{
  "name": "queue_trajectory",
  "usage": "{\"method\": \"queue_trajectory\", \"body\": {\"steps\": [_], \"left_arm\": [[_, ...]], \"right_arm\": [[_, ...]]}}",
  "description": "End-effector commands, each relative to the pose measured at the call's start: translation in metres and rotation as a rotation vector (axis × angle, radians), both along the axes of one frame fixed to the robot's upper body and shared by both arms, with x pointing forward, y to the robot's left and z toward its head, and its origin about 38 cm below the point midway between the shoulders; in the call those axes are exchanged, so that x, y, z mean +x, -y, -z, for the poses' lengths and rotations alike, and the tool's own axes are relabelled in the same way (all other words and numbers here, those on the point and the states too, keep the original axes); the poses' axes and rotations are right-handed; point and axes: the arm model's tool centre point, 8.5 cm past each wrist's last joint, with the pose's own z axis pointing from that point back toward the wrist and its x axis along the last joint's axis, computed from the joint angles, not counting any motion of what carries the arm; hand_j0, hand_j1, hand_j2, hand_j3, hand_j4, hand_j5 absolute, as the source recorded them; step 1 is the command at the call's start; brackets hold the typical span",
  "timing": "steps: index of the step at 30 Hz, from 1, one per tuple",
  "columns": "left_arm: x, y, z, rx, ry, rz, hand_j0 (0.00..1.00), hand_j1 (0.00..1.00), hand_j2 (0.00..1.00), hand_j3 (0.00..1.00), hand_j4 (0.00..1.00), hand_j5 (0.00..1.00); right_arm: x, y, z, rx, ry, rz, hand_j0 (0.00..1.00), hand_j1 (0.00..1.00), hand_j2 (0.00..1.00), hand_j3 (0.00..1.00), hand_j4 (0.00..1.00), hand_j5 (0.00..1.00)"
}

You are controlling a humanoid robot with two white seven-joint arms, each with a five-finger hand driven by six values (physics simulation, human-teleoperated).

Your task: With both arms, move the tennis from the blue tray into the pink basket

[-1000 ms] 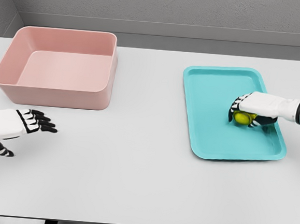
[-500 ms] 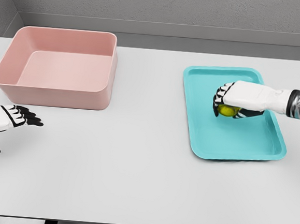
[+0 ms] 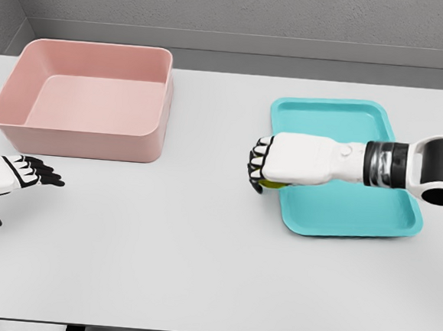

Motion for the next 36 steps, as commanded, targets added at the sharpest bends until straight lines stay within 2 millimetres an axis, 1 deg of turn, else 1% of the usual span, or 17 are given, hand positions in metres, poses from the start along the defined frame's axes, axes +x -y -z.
{"method": "queue_trajectory", "body": {"steps": [1, 6, 9, 11, 12, 15, 17, 18, 19, 20, 21, 22, 24, 30, 31, 34, 36], "left_arm": [[0.0, 0.0, -0.001, -0.003, 0.0, -0.003, 1.0, 1.0, 1.0, 1.0, 1.0, 1.0], [0.001, 0.0, -0.001, -0.002, 0.003, -0.001, 1.0, 1.0, 1.0, 1.0, 1.0, 1.0], [0.001, 0.002, 0.001, -0.01, 0.004, 0.001, 1.0, 1.0, 1.0, 1.0, 1.0, 1.0], [0.001, 0.004, 0.001, -0.014, 0.004, 0.004, 1.0, 1.0, 1.0, 1.0, 1.0, 1.0], [0.001, 0.004, 0.001, -0.013, 0.004, 0.006, 1.0, 1.0, 1.0, 1.0, 1.0, 1.0], [0.001, 0.005, 0.002, -0.017, 0.004, 0.008, 1.0, 1.0, 1.0, 1.0, 1.0, 1.0], [0.001, 0.006, 0.002, -0.016, 0.004, 0.01, 1.0, 1.0, 1.0, 1.0, 1.0, 1.0], [0.0, 0.006, 0.002, -0.015, 0.004, 0.01, 1.0, 1.0, 1.0, 1.0, 1.0, 1.0], [0.001, 0.006, 0.002, -0.016, 0.005, 0.01, 1.0, 1.0, 1.0, 1.0, 1.0, 1.0], [0.001, 0.006, 0.002, -0.016, 0.003, 0.009, 1.0, 1.0, 1.0, 1.0, 1.0, 1.0], [0.001, 0.006, 0.002, -0.016, 0.003, 0.009, 1.0, 1.0, 1.0, 1.0, 1.0, 1.0], [0.001, 0.006, 0.002, -0.019, 0.004, 0.009, 1.0, 1.0, 1.0, 1.0, 1.0, 1.0], [0.001, 0.006, 0.002, -0.017, 0.004, 0.009, 1.0, 1.0, 1.0, 1.0, 1.0, 1.0], [0.001, 0.006, 0.002, -0.017, 0.003, 0.008, 1.0, 1.0, 1.0, 1.0, 1.0, 1.0], [0.001, 0.006, 0.002, -0.017, 0.003, 0.008, 1.0, 1.0, 1.0, 1.0, 1.0, 1.0], [0.001, 0.005, 0.002, -0.016, 0.003, 0.008, 1.0, 1.0, 1.0, 1.0, 1.0, 1.0], [0.001, 0.005, 0.002, -0.017, 0.004, 0.008, 1.0, 1.0, 1.0, 1.0, 1.0, 1.0]], "right_arm": [[-0.004, -0.028, -0.001, 0.043, -0.002, -0.052, 0.42, 0.42, 0.42, 0.42, 0.42, 0.42], [-0.015, -0.064, 0.014, 0.048, -0.021, -0.128, 0.41, 0.41, 0.41, 0.41, 0.41, 0.41], [-0.023, -0.094, 0.02, 0.058, -0.015, -0.181, 0.41, 0.41, 0.41, 0.41, 0.41, 0.41], [-0.026, -0.105, 0.03, 0.039, -0.036, -0.201, 0.41, 0.41, 0.41, 0.41, 0.41, 0.41], [-0.029, -0.115, 0.031, 0.045, -0.037, -0.217, 0.41, 0.41, 0.41, 0.41, 0.41, 0.41], [-0.036, -0.134, 0.03, 0.062, -0.036, -0.258, 0.41, 0.41, 0.41, 0.41, 0.41, 0.41], [-0.036, -0.138, 0.031, 0.064, -0.041, -0.263, 0.41, 0.41, 0.41, 0.41, 0.41, 0.41], [-0.031, -0.137, 0.034, 0.058, -0.047, -0.249, 0.41, 0.41, 0.41, 0.41, 0.41, 0.41], [-0.027, -0.141, 0.035, 0.054, -0.053, -0.245, 0.41, 0.41, 0.41, 0.41, 0.41, 0.41], [-0.022, -0.14, 0.041, 0.046, -0.068, -0.23, 0.41, 0.41, 0.41, 0.41, 0.41, 0.41], [-0.02, -0.144, 0.045, 0.042, -0.074, -0.223, 0.41, 0.41, 0.41, 0.41, 0.41, 0.41], [-0.013, -0.142, 0.051, 0.032, -0.088, -0.201, 0.41, 0.41, 0.41, 0.41, 0.41, 0.41], [-0.013, -0.149, 0.053, 0.036, -0.093, -0.206, 0.41, 0.41, 0.41, 0.41, 0.41, 0.41], [-0.011, -0.148, 0.06, 0.023, -0.102, -0.195, 0.41, 0.41, 0.41, 0.41, 0.41, 0.41], [-0.008, -0.147, 0.063, 0.017, -0.11, -0.183, 0.41, 0.41, 0.41, 0.41, 0.41, 0.41], [-0.007, -0.153, 0.074, 0.002, -0.133, -0.178, 0.41, 0.41, 0.41, 0.41, 0.41, 0.41], [-0.006, -0.152, 0.076, -0.001, -0.138, -0.174, 0.41, 0.41, 0.41, 0.41, 0.41, 0.41]]}}
